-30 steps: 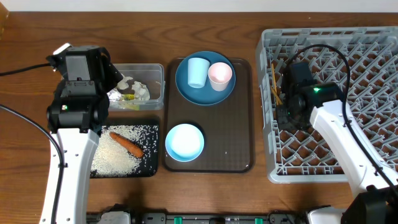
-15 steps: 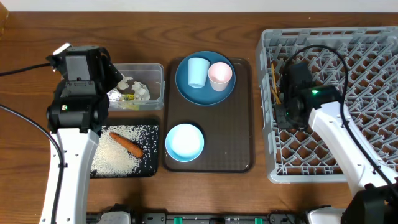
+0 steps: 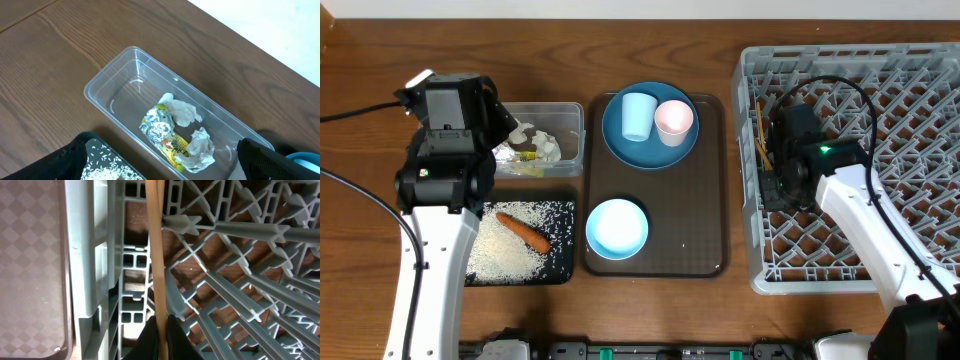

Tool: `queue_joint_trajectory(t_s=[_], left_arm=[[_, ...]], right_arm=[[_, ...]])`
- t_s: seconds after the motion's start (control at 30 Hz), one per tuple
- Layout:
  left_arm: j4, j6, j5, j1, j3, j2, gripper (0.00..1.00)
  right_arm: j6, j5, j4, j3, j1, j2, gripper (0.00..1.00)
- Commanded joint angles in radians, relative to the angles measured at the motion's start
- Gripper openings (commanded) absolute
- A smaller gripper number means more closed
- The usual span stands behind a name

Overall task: Sort waste into correct bins and load items into the dishwasher rack
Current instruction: 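Lower the chopstick into the rack slot beside the first one, then open the right gripper and hold it above the rack edge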

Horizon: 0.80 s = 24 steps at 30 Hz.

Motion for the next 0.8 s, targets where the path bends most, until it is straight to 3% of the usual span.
queue_joint_trajectory(t_s=[0.0, 0.3, 0.77], left_arm=[[-0.003, 0.013, -0.016, 0.003, 0.018, -0.001, 0.98], [-0.003, 0.013, -0.017, 0.003, 0.018, -0.001, 0.98], [-0.003, 0.013, -0.017, 0.003, 0.018, -0.001, 0.98]], right_arm=[[0.01, 0.034, -0.023, 0.008, -0.009, 0.003, 0.01], [0.01, 0.034, -0.16, 0.124, -0.009, -0.018, 0.01], [0.026, 0.034, -0.133, 0.142, -0.009, -0.048, 0.01]])
